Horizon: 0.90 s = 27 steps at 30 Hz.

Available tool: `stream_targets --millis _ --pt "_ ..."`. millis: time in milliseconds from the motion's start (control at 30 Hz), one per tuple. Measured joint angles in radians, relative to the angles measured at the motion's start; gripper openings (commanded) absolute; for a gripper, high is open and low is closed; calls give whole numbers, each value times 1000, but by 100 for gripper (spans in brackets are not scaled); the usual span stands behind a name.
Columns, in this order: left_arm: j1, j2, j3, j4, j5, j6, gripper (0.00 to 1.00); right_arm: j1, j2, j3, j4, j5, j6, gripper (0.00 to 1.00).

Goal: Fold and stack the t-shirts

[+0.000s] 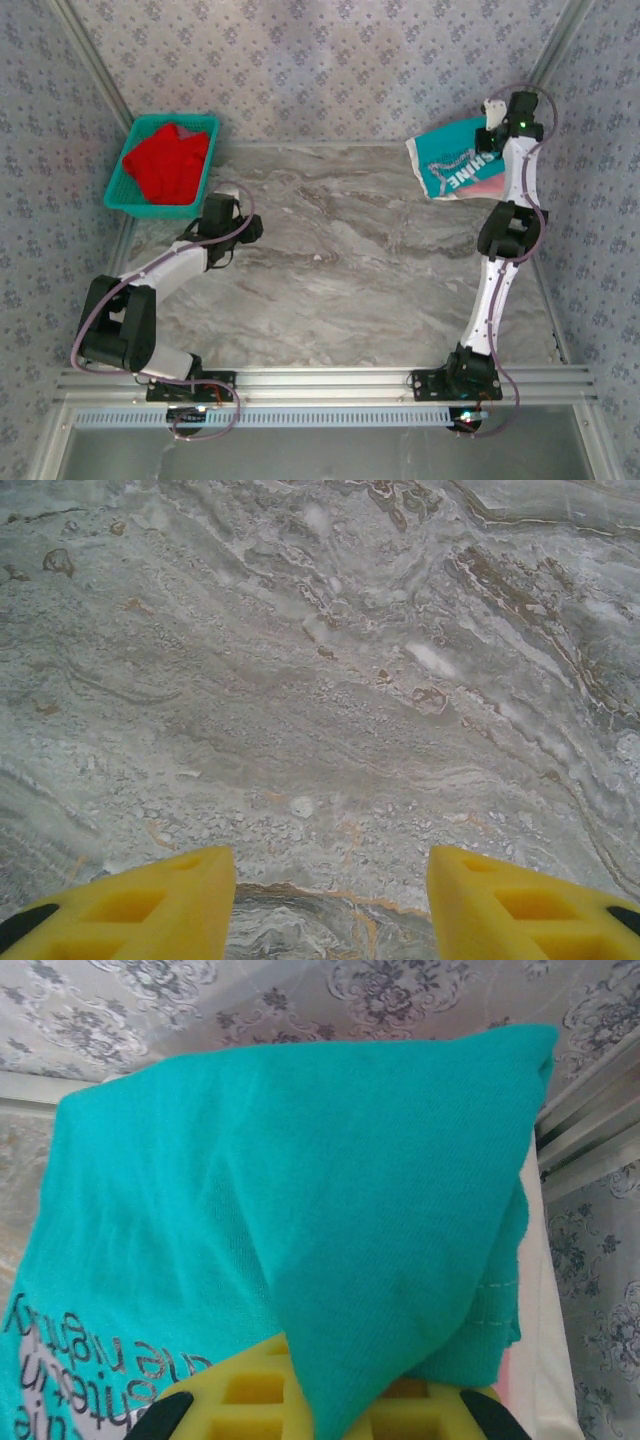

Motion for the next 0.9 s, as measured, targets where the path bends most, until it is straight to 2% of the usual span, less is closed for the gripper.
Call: stream_targets --millis 200,233,267,333,400,600,667,767,900 --pt "7 -4 4 -23 -3 6 54 -14 15 -8 45 33 29 2" --pt "8 -6 5 -25 -4 6 54 -14 15 -10 53 43 36 9" --pt "8 -8 6 -27 -6 6 54 -15 15 -11 58 54 43 21" --pt "8 -14 7 -28 -11 6 54 -16 15 -18 69 82 64 56" --pt "8 -19 11 -30 -15 6 55 -20 15 -25 82 102 79 73" --pt "11 -34 18 -26 -18 5 55 -37 -37 -155 137 110 154 87" --pt "15 -34 18 -27 -18 5 55 -38 -77 -218 152 103 189 88" --pt "22 -35 18 -26 -18 5 56 -38 -191 -381 219 77 255 90" --pt "56 -60 16 -3 -18 0 67 -29 -435 -692 388 35 347 93"
